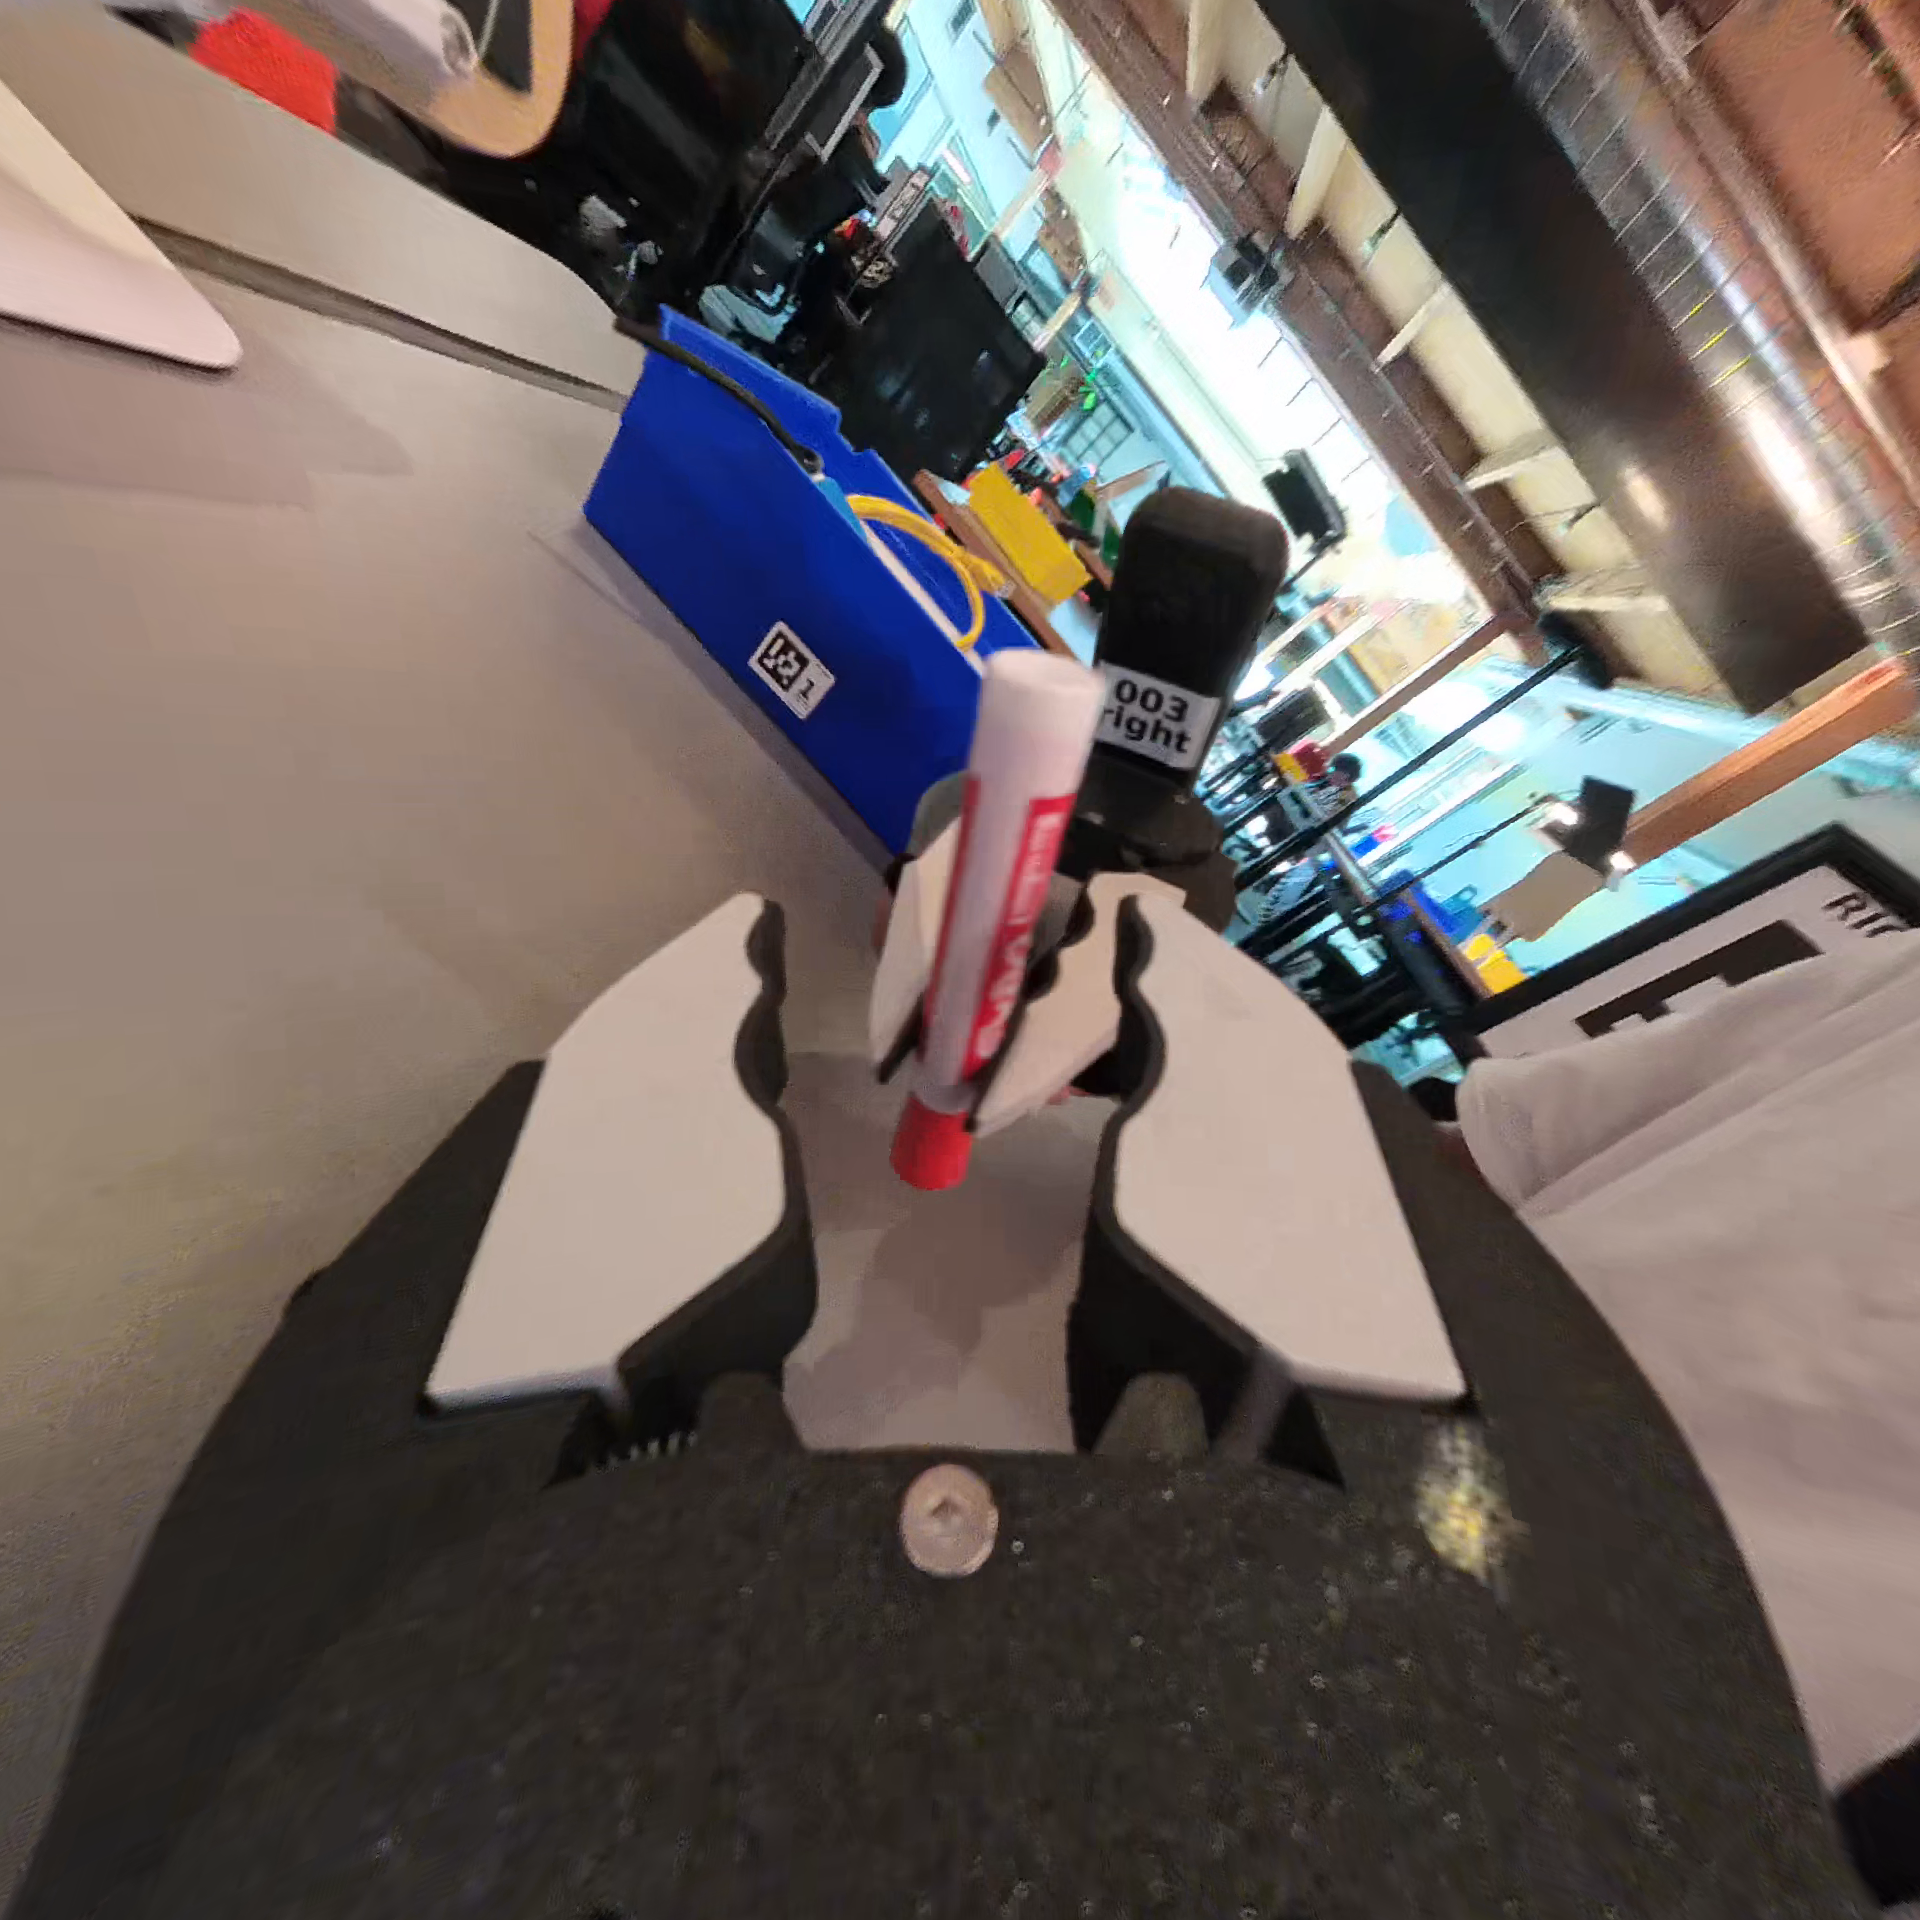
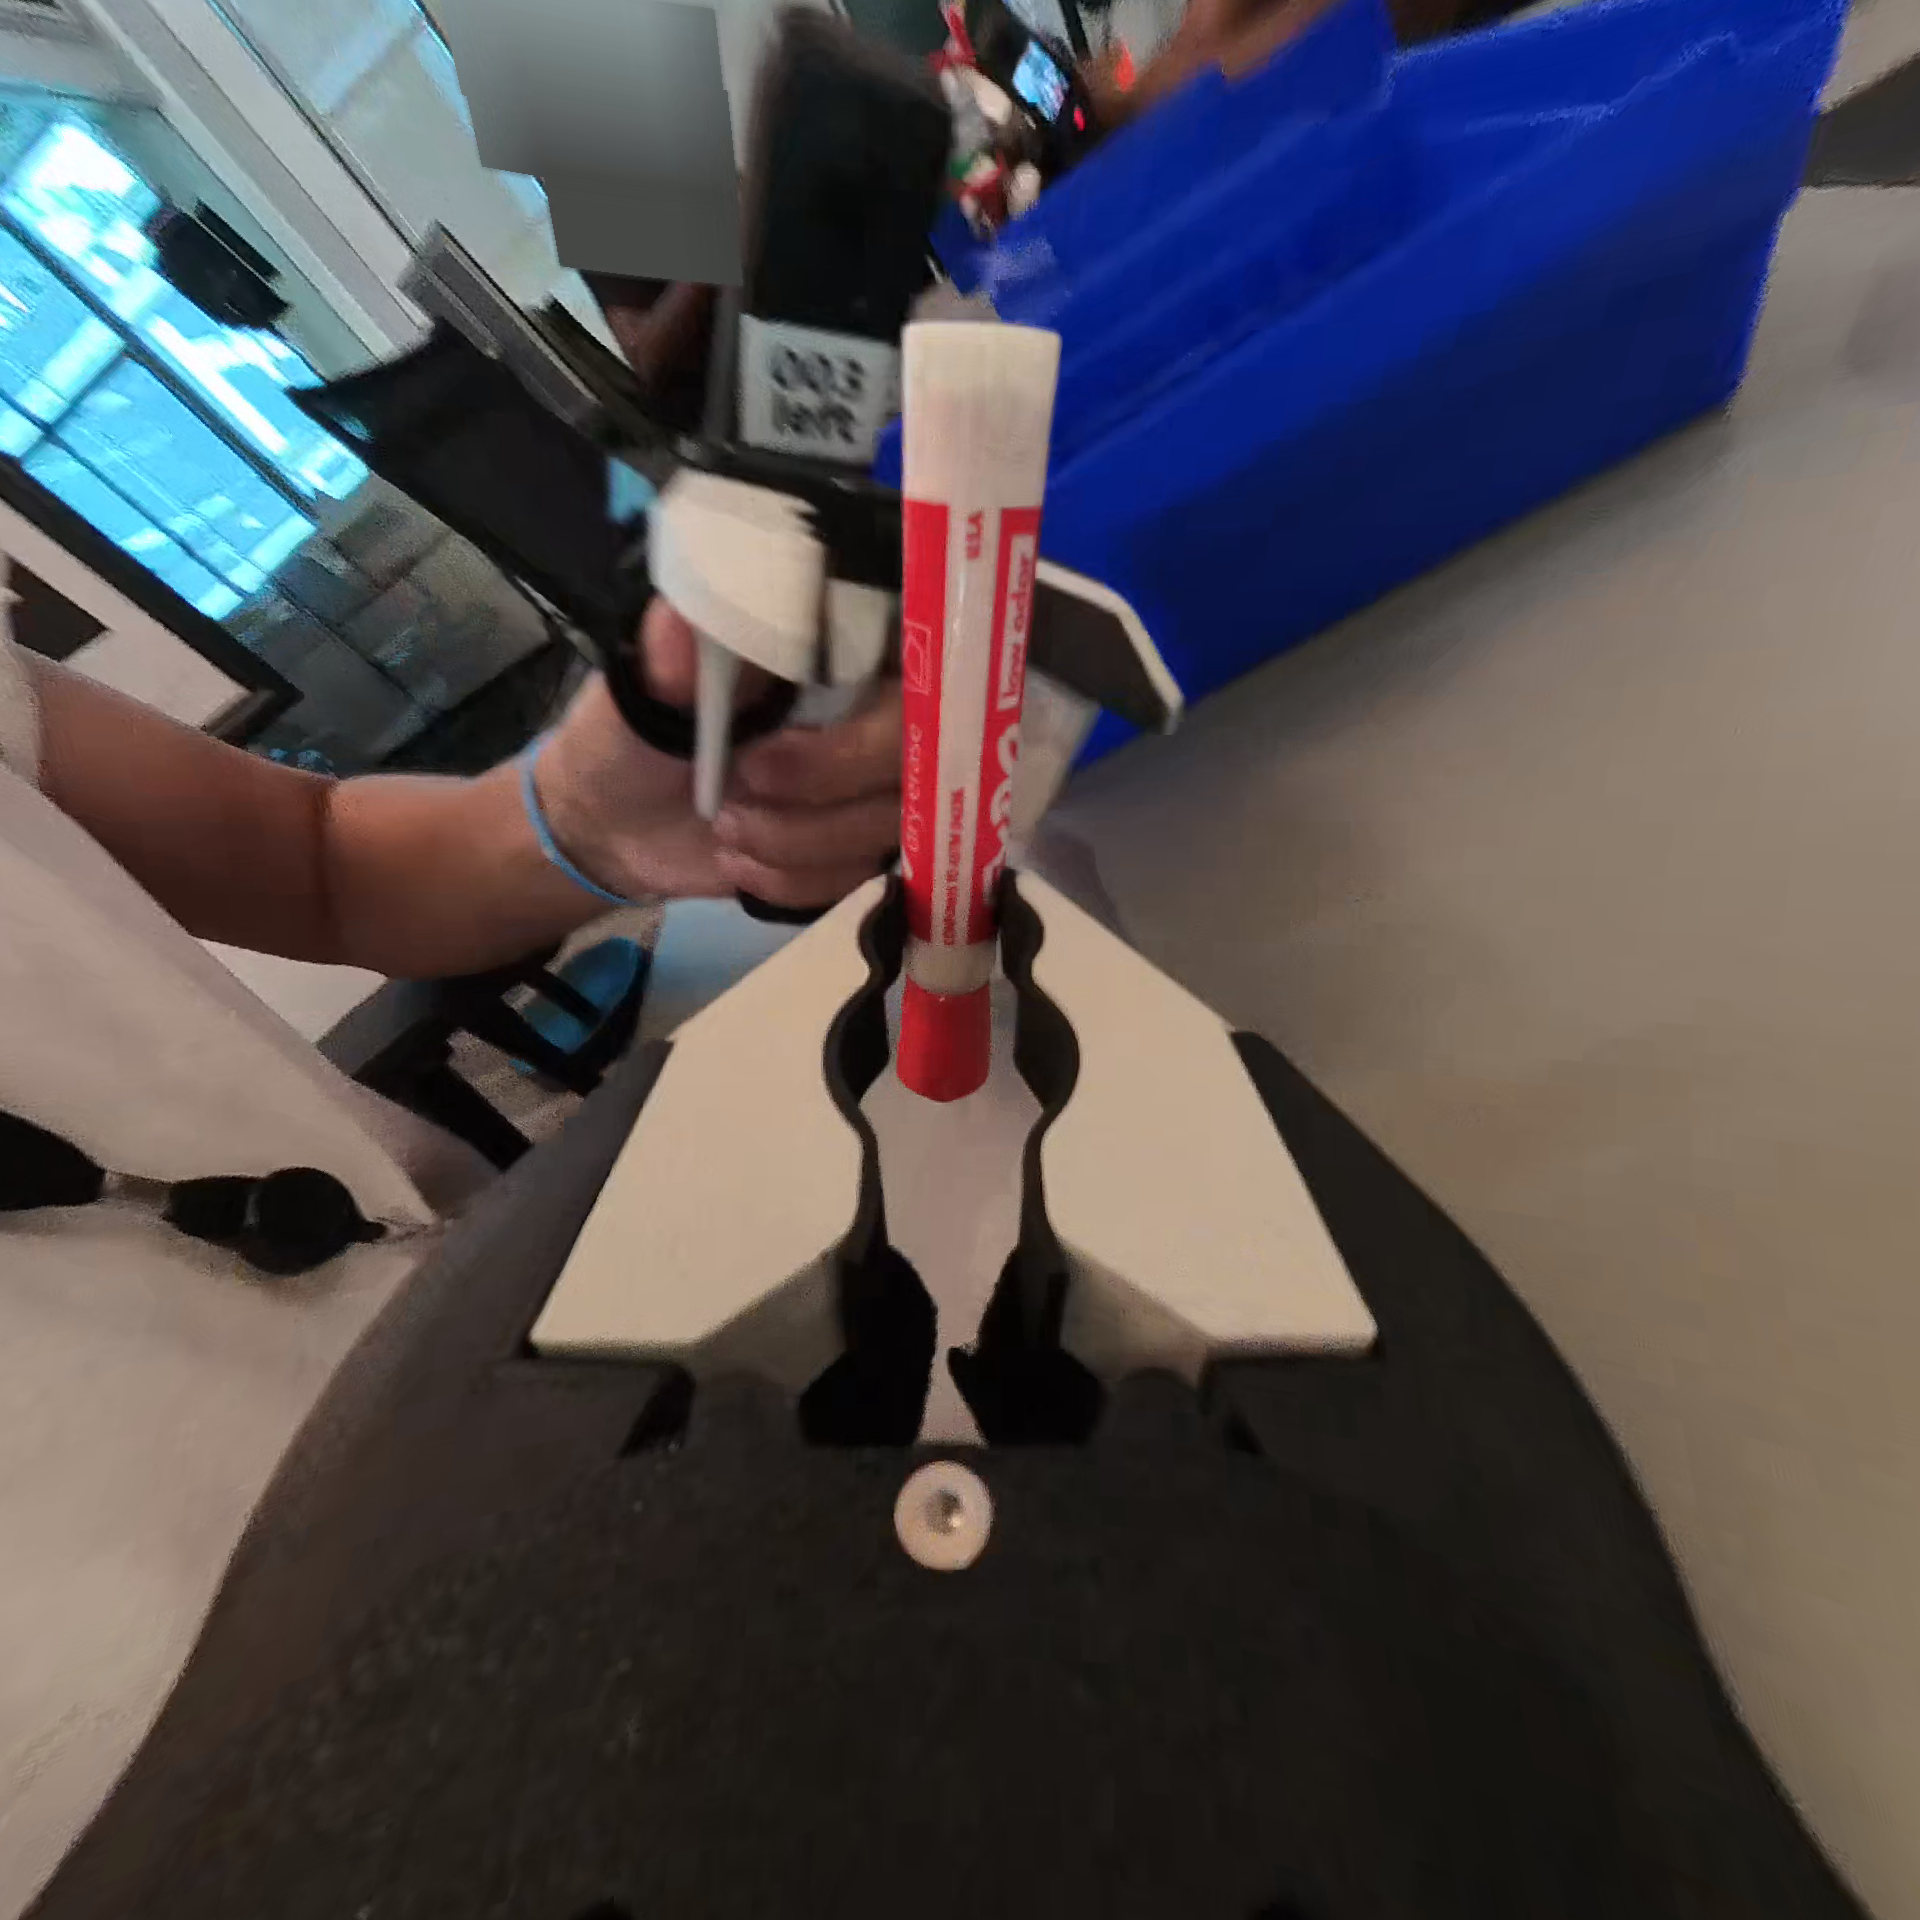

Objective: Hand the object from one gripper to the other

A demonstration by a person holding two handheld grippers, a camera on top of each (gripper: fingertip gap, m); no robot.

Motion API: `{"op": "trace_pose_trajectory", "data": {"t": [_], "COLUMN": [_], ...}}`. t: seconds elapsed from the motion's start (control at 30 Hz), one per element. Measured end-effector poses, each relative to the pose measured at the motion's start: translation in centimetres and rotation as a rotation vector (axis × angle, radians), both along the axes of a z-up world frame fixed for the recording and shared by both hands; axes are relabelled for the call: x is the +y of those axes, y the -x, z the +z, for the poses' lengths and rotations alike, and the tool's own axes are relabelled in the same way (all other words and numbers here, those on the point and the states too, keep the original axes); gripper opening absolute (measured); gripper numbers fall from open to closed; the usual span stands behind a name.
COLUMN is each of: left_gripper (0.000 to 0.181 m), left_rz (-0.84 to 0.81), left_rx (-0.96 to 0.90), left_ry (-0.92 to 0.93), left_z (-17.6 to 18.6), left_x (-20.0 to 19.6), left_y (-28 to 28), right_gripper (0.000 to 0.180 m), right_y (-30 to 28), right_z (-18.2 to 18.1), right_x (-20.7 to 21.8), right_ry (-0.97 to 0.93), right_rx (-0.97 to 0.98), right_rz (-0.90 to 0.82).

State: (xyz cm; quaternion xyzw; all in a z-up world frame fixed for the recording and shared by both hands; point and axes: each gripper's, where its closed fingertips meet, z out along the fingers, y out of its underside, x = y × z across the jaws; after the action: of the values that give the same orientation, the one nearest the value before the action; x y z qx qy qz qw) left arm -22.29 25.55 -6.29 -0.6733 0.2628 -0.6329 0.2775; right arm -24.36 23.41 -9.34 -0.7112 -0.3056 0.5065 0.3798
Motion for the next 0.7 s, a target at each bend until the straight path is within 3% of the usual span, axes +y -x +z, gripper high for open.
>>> {"op": "trace_pose_trajectory", "data": {"t": [0.07,0.13,0.27,0.33,0.47,0.7], "left_gripper": [0.049,0.02,0.018,0.019,0.019,0.019], "left_rz": [-0.02,-0.048,-0.069,-0.057,-0.042,-0.194], "left_rx": [-0.035,-0.05,0.015,0.079,0.335,0.627], "left_ry": [-0.004,-0.041,-0.136,-0.193,-0.456,-0.835], "left_z": [0.3,0.6,0.5,0.2,-1.5,-3.9], "left_x": [-0.5,-1.3,-1.9,-1.5,-0.9,-4.3], "left_y": [0.0,-0.1,0.1,0.4,1.2,-0.7], "right_gripper": [0.017,0.018,0.018,0.033,0.039,0.037], "right_y": [0.8,1.4,1.8,1.3,-2.2,-2.9], "right_z": [0.1,-0.5,-0.3,0.0,1.8,2.3], "right_x": [-0.5,-1.1,-1.7,-1.6,-0.5,-2.6], "right_ry": [0.022,0.036,0.06,0.052,-0.03,-0.223], "right_rx": [0.039,0.026,0.058,0.061,0.018,-0.291], "right_rz": [0.024,0.054,0.088,0.101,0.035,0.134]}}
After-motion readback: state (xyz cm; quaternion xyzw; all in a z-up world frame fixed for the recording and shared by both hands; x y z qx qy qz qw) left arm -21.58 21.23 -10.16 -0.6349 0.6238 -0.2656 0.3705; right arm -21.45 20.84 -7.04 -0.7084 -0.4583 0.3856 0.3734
